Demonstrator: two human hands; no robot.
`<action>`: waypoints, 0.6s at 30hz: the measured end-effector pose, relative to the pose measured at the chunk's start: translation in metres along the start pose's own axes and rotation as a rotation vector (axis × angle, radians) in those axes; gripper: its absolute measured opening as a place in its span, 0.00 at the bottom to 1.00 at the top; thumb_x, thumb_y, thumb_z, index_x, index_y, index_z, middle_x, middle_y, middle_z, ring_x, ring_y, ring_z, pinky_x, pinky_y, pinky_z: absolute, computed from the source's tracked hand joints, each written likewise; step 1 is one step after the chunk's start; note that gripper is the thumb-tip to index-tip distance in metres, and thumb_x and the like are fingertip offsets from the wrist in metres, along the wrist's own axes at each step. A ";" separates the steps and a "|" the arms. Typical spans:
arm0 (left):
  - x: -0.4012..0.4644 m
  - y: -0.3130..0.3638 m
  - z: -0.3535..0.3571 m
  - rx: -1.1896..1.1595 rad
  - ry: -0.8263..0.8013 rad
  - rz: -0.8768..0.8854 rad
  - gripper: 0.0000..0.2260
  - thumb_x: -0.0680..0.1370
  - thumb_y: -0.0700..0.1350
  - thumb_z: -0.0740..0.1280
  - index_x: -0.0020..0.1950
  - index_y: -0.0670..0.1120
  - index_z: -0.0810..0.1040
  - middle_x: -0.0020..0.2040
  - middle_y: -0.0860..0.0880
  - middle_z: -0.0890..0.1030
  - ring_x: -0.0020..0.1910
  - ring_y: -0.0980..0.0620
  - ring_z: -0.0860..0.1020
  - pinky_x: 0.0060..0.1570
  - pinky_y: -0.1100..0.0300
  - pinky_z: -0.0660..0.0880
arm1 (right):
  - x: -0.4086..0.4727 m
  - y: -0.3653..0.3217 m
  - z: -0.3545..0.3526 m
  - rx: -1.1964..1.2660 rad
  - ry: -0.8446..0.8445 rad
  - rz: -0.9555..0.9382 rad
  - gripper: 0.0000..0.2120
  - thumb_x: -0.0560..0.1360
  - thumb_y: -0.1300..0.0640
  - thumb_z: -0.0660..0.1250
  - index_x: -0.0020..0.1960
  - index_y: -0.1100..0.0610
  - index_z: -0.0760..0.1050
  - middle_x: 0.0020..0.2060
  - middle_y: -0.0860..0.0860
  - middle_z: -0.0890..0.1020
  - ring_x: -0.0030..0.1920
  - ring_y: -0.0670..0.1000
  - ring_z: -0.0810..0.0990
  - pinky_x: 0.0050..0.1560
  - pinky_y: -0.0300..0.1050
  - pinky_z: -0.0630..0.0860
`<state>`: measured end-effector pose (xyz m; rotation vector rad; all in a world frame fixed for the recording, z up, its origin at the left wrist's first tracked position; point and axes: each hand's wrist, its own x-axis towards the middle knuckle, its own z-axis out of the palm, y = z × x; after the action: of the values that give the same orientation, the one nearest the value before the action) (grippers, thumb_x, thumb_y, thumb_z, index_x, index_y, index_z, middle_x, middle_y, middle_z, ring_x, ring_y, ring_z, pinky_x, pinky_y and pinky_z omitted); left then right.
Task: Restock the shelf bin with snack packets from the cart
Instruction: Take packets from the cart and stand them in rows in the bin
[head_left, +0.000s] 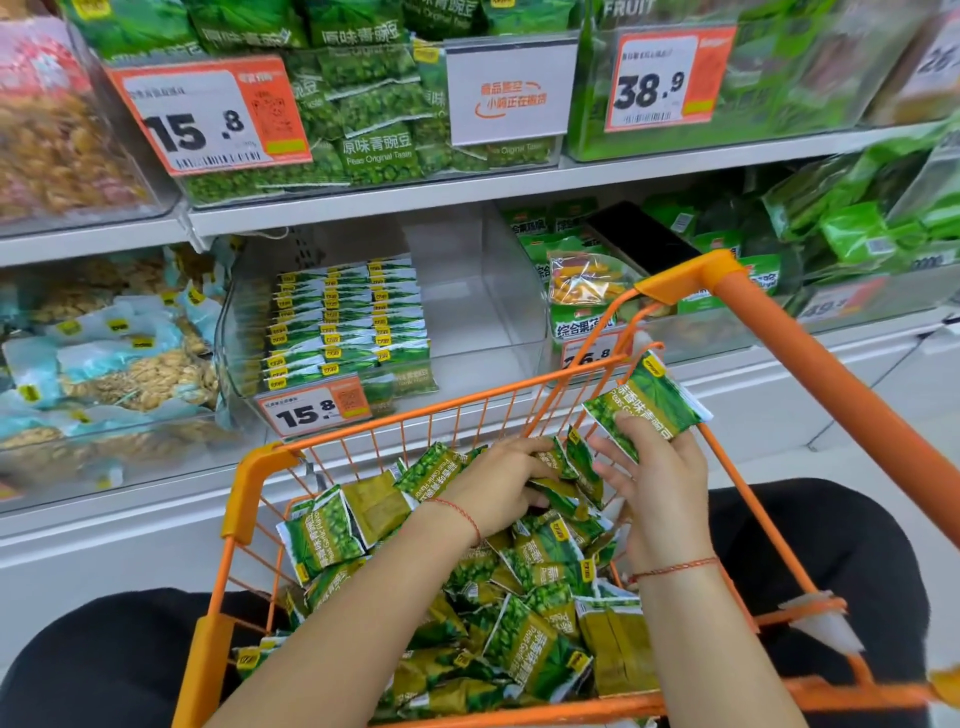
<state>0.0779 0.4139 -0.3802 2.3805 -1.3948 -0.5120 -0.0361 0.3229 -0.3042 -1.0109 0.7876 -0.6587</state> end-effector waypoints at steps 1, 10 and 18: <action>-0.003 -0.001 -0.001 0.002 0.010 -0.003 0.15 0.77 0.43 0.68 0.64 0.48 0.78 0.74 0.50 0.65 0.74 0.48 0.60 0.71 0.57 0.59 | 0.000 0.001 0.000 -0.018 -0.020 0.010 0.07 0.77 0.64 0.63 0.47 0.53 0.71 0.41 0.50 0.79 0.35 0.48 0.81 0.29 0.34 0.76; -0.074 -0.012 -0.037 0.040 0.181 0.051 0.16 0.76 0.36 0.65 0.63 0.46 0.79 0.67 0.51 0.75 0.68 0.53 0.69 0.70 0.66 0.58 | 0.001 0.008 0.004 -0.132 -0.107 0.138 0.16 0.80 0.54 0.61 0.65 0.57 0.66 0.58 0.48 0.70 0.41 0.51 0.82 0.32 0.38 0.80; -0.139 -0.024 -0.082 0.387 0.360 0.566 0.21 0.79 0.33 0.48 0.59 0.37 0.79 0.64 0.43 0.77 0.65 0.45 0.74 0.64 0.53 0.72 | -0.009 0.010 0.013 -0.388 -0.273 0.251 0.27 0.80 0.54 0.60 0.76 0.57 0.55 0.70 0.54 0.66 0.29 0.51 0.79 0.29 0.38 0.78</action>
<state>0.0707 0.5558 -0.3003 2.0370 -1.9998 0.3448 -0.0293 0.3395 -0.3069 -1.2947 0.7984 -0.1460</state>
